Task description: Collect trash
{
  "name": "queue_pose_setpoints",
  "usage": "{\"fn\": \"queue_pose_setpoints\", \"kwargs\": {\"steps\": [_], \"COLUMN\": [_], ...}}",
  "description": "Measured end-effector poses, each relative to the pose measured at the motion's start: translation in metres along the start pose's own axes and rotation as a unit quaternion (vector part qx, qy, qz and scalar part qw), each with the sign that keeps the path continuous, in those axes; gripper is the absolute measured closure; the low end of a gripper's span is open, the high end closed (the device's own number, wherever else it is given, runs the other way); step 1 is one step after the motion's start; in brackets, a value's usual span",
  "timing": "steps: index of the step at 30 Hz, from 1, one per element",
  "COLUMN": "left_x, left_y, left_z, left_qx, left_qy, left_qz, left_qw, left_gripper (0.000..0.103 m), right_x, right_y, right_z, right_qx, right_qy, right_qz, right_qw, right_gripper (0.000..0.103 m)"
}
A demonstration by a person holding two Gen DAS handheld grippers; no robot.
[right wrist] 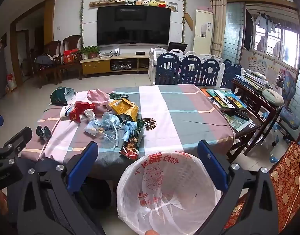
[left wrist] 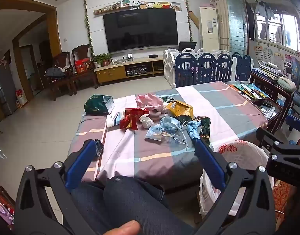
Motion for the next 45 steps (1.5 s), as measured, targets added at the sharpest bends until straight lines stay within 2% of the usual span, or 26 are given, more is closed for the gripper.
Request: {"fn": "queue_pose_setpoints", "kwargs": {"steps": [26, 45], "left_x": [-0.004, -0.006], "left_y": [-0.010, -0.010], "left_z": [0.006, 0.005], "left_qx": [-0.009, -0.023], "left_qy": [-0.001, 0.032], "left_qz": [-0.007, 0.000], "left_qw": [0.9999, 0.9992], "left_gripper": [0.002, 0.002], "right_x": [0.002, 0.007], "right_y": [0.003, 0.002], "right_z": [0.003, 0.002], "right_qx": [-0.001, -0.003], "right_qy": [0.004, -0.004], "right_qz": [0.016, 0.021], "right_qw": [1.000, 1.000], "right_gripper": [0.003, 0.003]}}
Point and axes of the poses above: each gripper's, at about its wrist camera, not at the fingertips, and y roughly against the way its jaws point, x to its right, z to its underside, the point moved 8 cm from there along -y, roughly the way its jaws point, and after that the axes turned 8 degrees about y, right-handed, at the moved point
